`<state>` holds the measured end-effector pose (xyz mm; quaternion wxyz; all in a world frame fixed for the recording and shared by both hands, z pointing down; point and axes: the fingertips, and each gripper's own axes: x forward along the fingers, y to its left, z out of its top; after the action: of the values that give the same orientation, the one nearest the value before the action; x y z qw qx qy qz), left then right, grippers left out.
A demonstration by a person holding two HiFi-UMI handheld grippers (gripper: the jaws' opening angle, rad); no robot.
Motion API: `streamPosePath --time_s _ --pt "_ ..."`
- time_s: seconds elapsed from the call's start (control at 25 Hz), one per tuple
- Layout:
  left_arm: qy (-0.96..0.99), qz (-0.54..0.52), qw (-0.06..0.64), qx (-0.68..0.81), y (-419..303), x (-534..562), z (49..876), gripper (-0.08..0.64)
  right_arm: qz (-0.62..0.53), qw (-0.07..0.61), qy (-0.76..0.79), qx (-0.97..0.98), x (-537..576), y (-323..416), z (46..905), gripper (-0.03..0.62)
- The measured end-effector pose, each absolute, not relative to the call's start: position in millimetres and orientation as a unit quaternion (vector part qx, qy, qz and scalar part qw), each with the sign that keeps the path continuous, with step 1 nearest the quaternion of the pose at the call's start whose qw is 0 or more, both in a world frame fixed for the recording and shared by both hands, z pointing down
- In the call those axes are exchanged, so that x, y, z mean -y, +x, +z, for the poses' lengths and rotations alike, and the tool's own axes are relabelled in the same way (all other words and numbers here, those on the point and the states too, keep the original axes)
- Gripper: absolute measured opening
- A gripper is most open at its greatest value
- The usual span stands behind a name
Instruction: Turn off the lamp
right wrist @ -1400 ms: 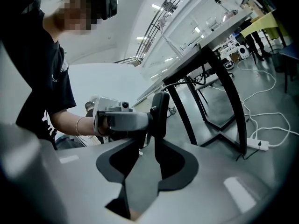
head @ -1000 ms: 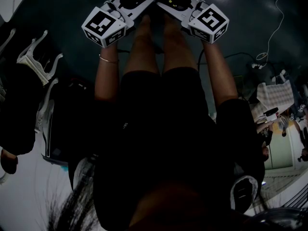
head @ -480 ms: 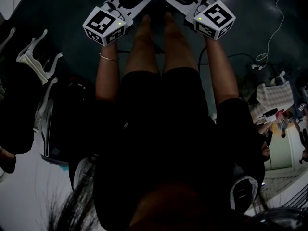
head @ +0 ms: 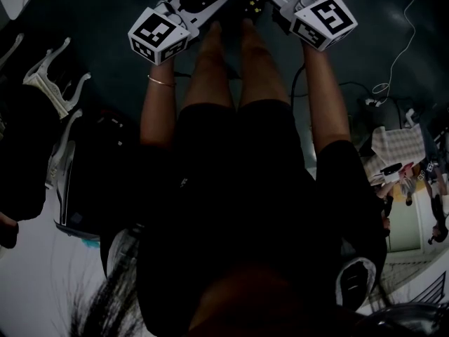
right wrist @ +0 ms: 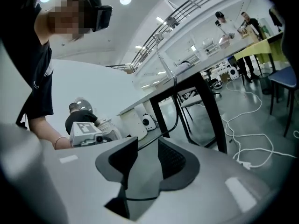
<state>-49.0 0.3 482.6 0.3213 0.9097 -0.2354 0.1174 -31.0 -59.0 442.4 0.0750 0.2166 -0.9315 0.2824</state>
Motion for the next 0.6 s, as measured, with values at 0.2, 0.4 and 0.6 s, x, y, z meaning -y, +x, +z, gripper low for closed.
streamPosePath --time_s 0.2,0.4,0.6 --pt "0.915 0.131 0.312 0.221 -43.4 -8.5 486.1 0.071 0.255 0.026 0.280 0.925 101.2 -23.8 418.5 0.104" --pt "0.919 0.131 0.306 0.212 -36.9 -14.3 487.1 0.071 0.234 -0.004 0.325 0.916 130.9 -18.4 401.4 0.104" --pt "0.921 0.129 0.302 0.210 -35.9 -15.9 485.7 0.071 0.230 -0.016 0.332 0.914 145.0 -20.3 394.5 0.104"
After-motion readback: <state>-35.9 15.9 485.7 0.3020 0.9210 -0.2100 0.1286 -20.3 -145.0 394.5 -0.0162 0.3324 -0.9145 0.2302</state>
